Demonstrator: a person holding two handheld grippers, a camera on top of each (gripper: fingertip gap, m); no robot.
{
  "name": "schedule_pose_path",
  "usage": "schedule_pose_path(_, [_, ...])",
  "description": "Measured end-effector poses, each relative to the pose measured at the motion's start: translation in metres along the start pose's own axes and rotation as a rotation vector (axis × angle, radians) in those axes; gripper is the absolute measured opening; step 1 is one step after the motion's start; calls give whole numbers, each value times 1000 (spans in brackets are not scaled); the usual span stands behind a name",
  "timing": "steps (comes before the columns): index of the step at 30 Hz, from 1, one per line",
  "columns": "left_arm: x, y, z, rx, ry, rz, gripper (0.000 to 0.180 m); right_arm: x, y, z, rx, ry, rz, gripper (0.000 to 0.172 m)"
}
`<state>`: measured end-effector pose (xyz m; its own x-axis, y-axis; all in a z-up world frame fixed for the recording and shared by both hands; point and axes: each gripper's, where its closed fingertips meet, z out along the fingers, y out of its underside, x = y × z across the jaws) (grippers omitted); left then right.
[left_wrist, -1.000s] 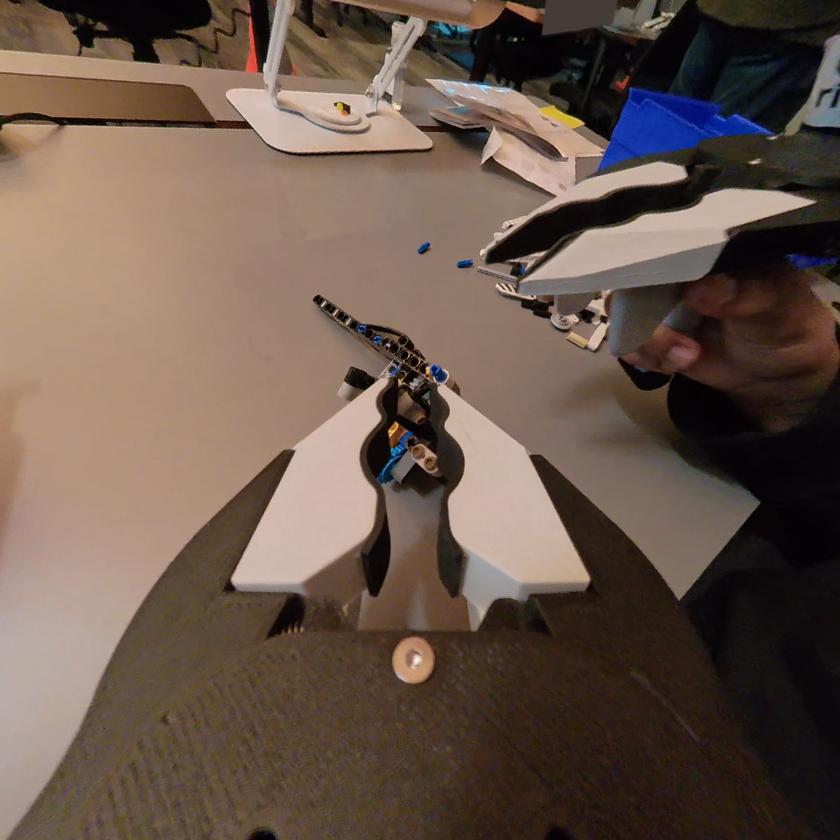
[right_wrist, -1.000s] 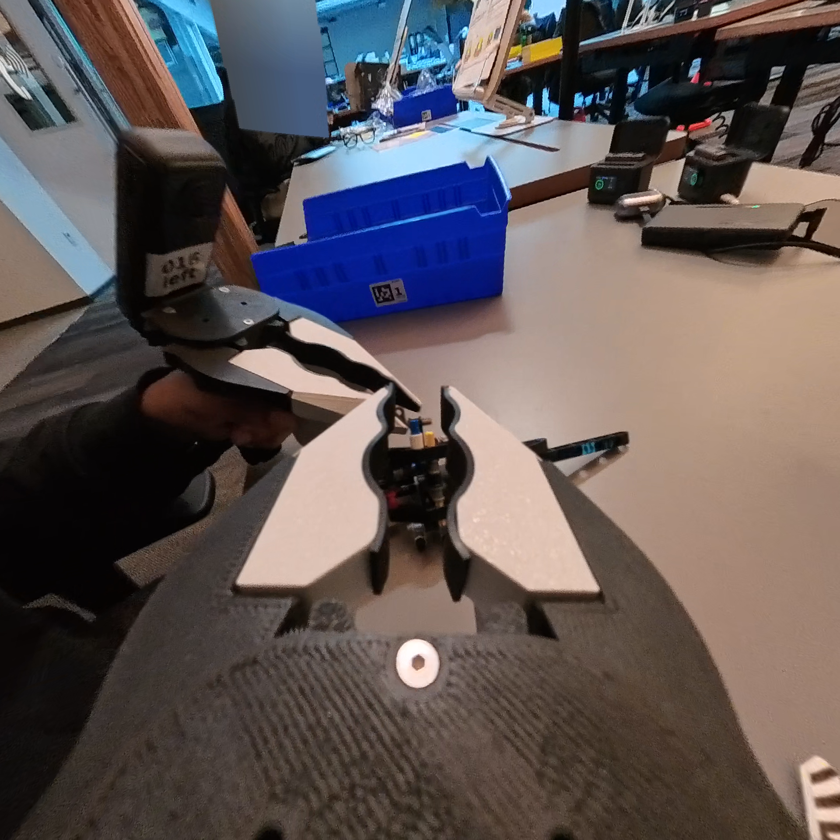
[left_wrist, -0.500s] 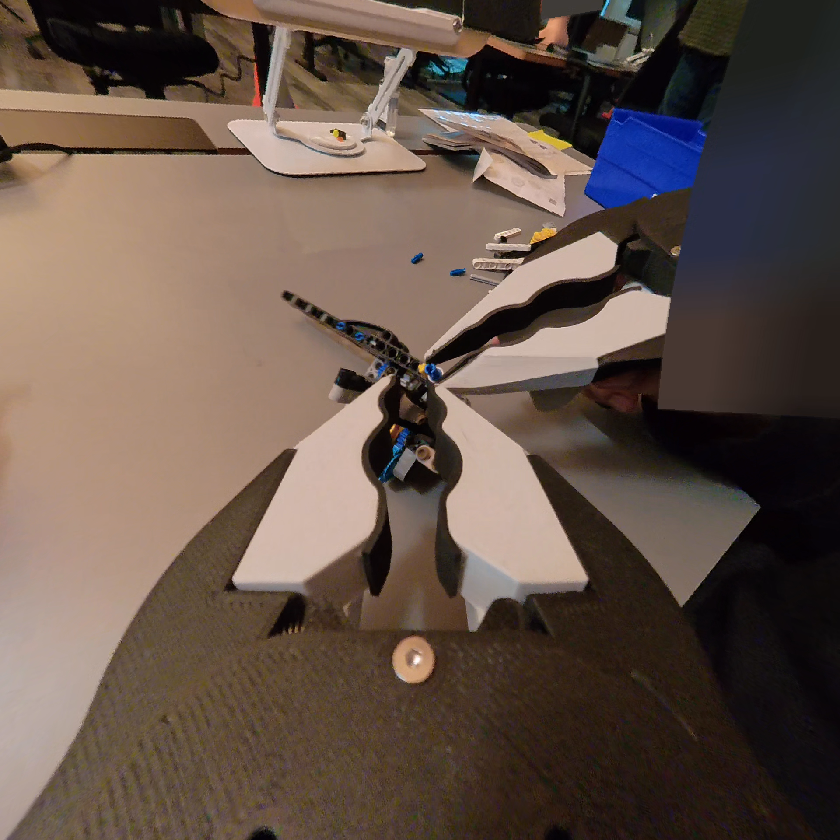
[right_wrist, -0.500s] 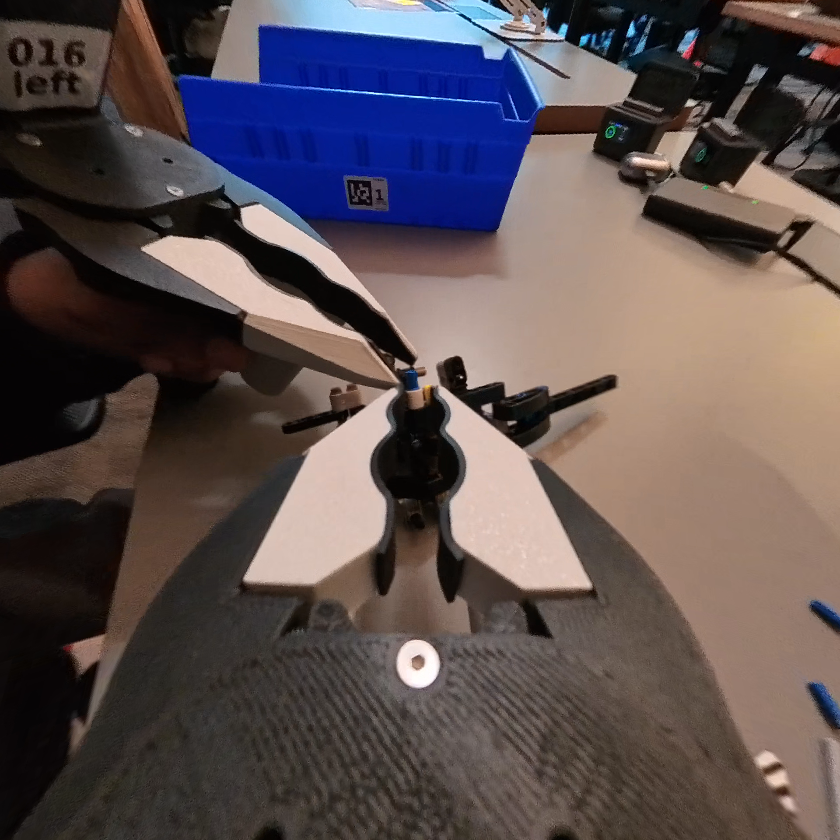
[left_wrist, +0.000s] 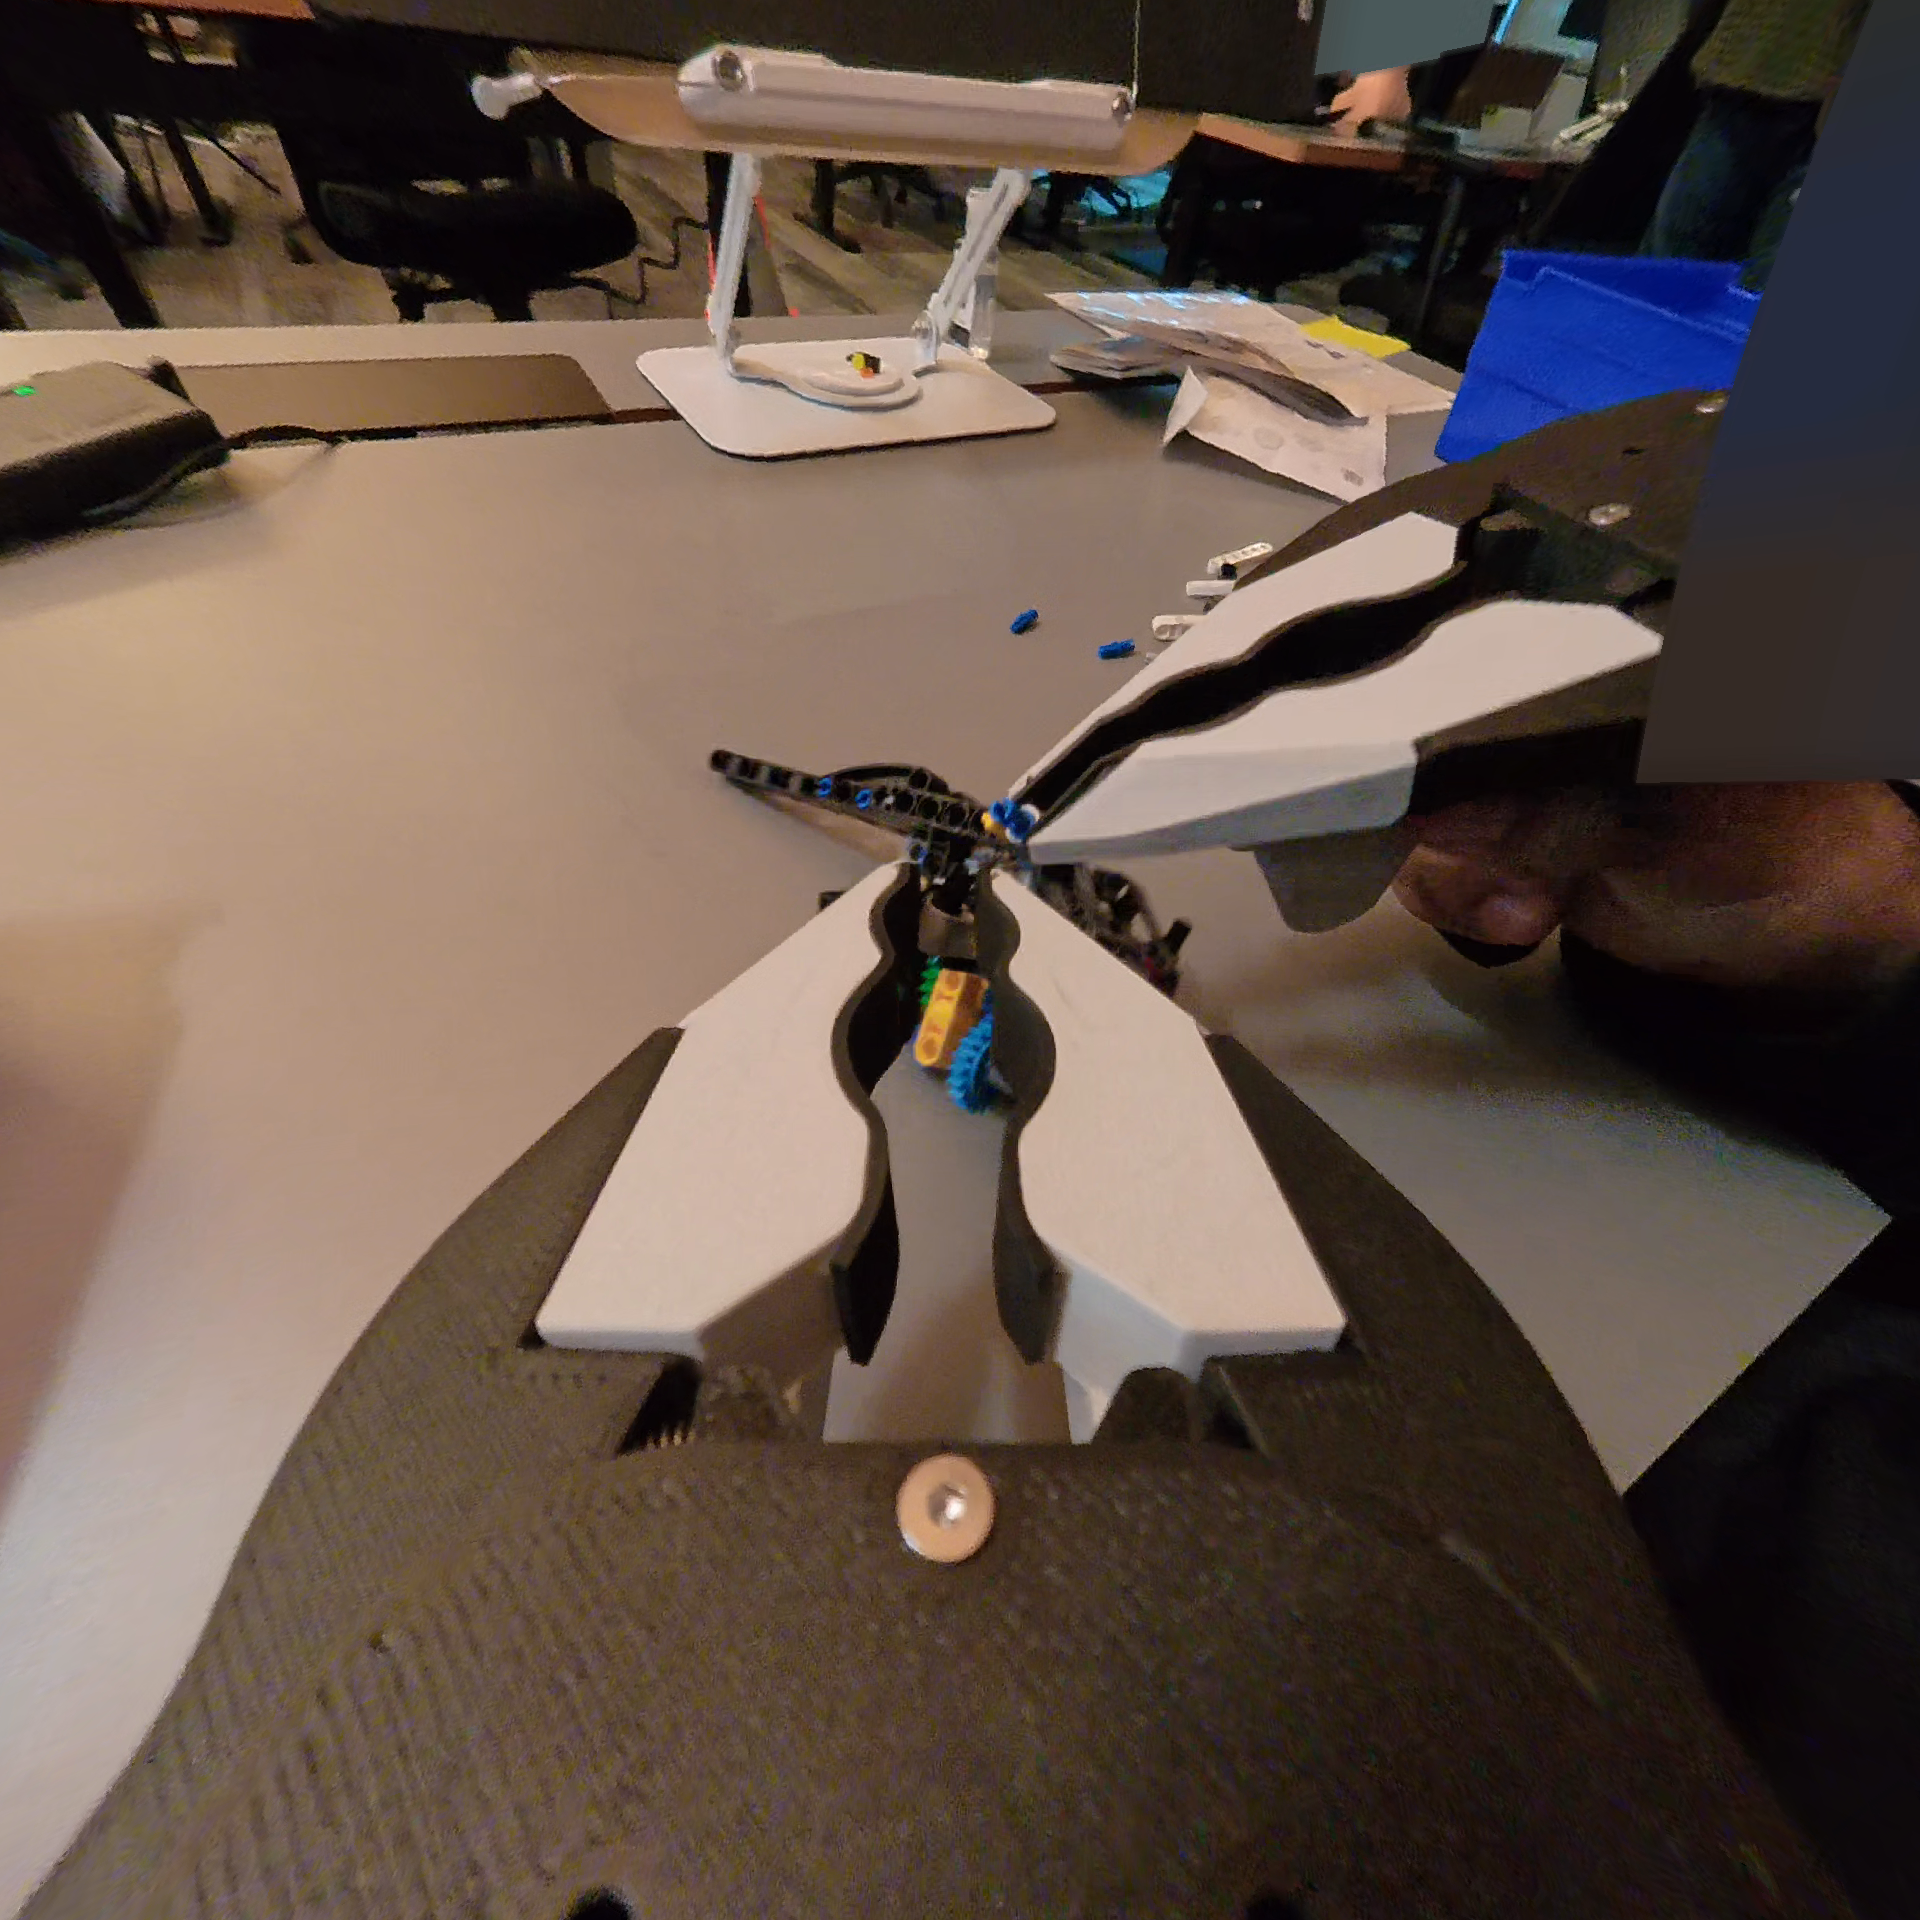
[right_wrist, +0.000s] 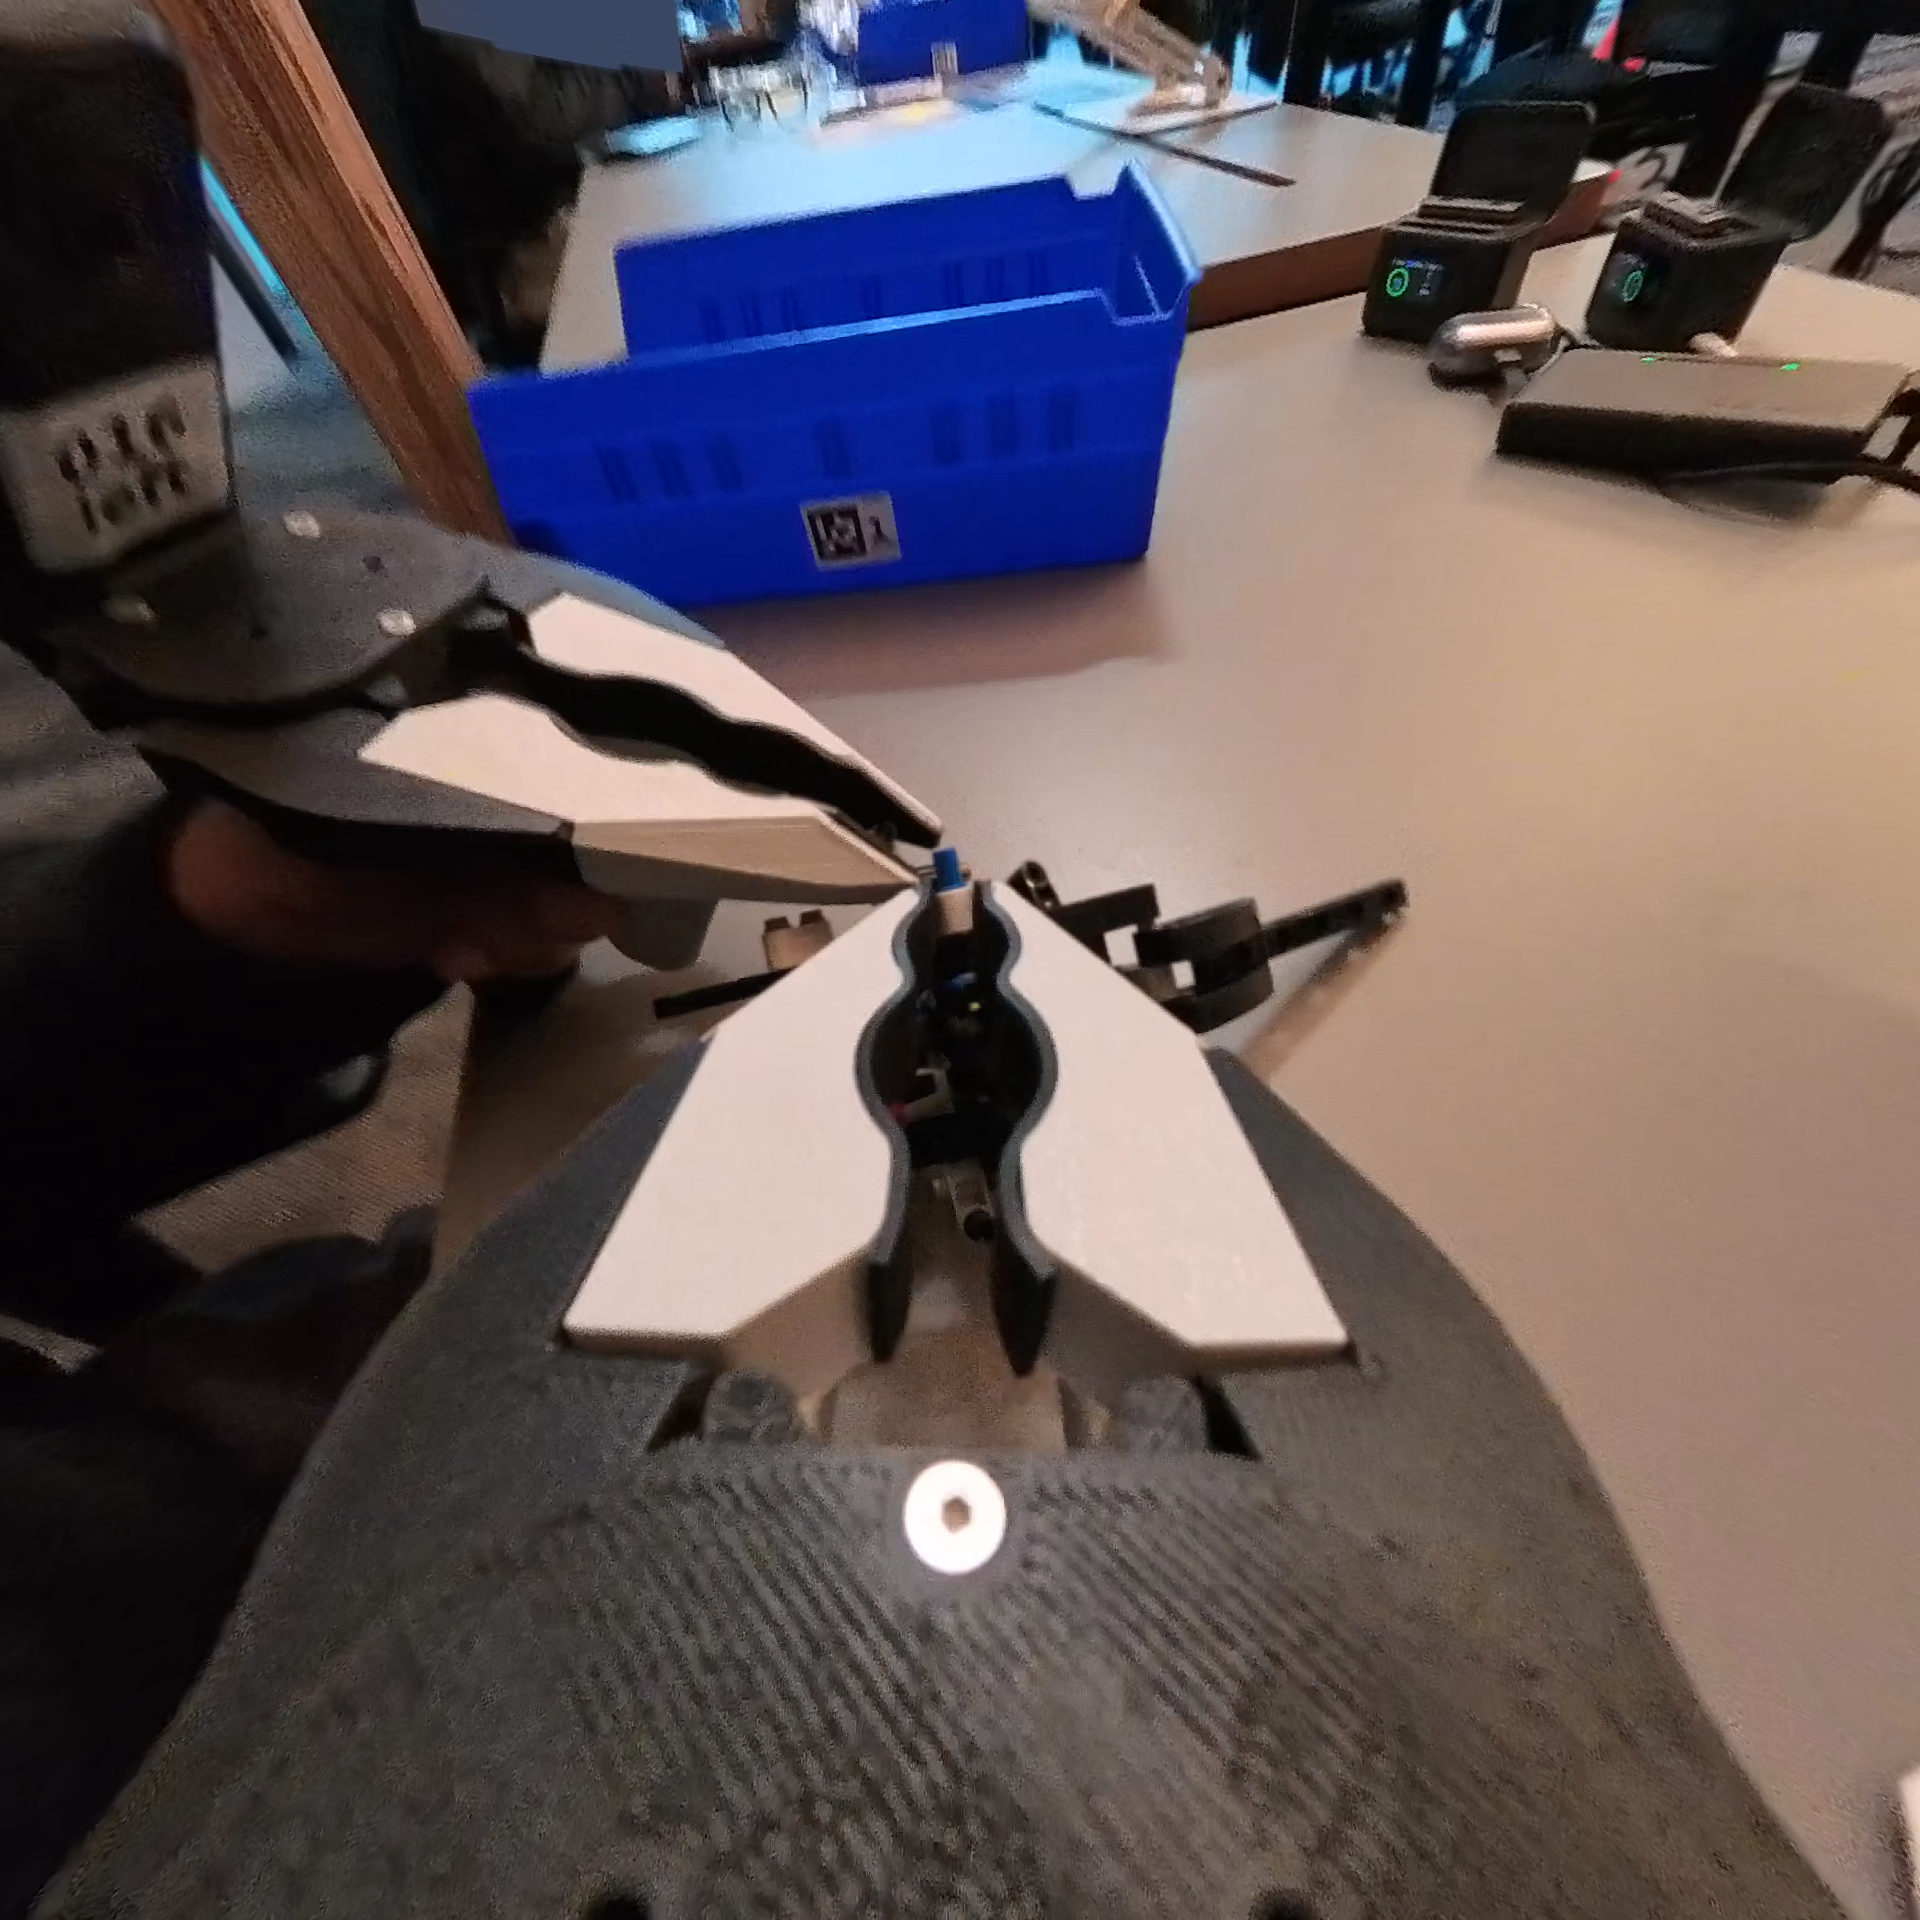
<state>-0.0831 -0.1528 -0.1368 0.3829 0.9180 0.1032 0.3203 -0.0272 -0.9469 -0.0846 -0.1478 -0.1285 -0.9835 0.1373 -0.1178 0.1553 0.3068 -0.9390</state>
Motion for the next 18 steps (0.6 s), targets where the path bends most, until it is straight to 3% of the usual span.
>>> schedule_pose_path(6, [10, -16, -10, 62, -17, 74, 18, 7, 6, -5, -2, 25, 34, 4])
schedule_pose_path(9, [23, -22, -14, 70, -16, 170, 11, 6, 8, -6, -6, 28, 39, 4])
schedule_pose_path(12, [26, -12, -12, -10, -58, 251, 1, 7, 8, -9, 3, 43, 33, 4])
schedule_pose_path(15, [25, -1, -8, -81, -64, 238, 0, 6, 8, -11, 8, 45, 32, 3])
schedule_pose_path(18, [35, -4, -8, -45, 10, 189, 0, 4, 10, -10, 5, 55, 9, 4])
